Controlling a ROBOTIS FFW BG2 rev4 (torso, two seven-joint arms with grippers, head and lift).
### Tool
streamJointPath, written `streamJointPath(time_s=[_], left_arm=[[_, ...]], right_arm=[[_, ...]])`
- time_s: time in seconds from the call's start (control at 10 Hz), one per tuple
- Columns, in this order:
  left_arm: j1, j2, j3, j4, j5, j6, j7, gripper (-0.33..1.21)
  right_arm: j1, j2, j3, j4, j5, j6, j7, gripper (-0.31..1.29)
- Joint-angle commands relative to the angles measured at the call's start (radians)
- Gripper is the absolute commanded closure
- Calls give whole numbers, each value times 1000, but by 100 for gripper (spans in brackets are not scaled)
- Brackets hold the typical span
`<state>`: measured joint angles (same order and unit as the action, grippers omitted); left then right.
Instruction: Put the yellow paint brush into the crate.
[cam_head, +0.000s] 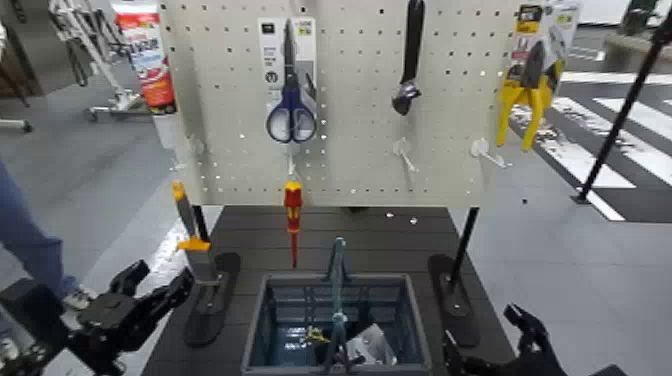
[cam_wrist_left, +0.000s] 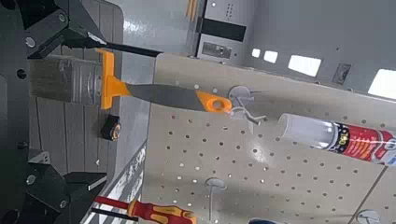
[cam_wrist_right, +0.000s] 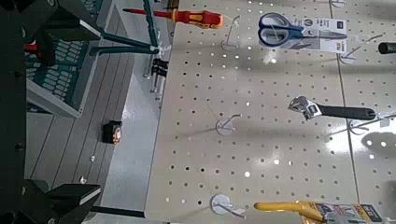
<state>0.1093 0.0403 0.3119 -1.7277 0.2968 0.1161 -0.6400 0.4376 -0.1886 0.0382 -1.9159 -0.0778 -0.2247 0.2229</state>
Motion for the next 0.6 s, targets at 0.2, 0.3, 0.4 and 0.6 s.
streamJointPath(time_s=[0.2,0.3,0.4,0.6], left_arm=[[-57,40,26,66,42,22,-58,28],[-82,56,33,89,39,30,-96,28],[-100,66,39,103,39,34,-109,28],[-137,79,49,140,35,39,-139,28]], right_arm=[[-11,8,5,14,-4,-1,10,15],[-11,8,5,14,-4,-1,10,15],[-11,9,5,14,-5,-1,10,15],[-13,9,8,15,-4,2,10,15]])
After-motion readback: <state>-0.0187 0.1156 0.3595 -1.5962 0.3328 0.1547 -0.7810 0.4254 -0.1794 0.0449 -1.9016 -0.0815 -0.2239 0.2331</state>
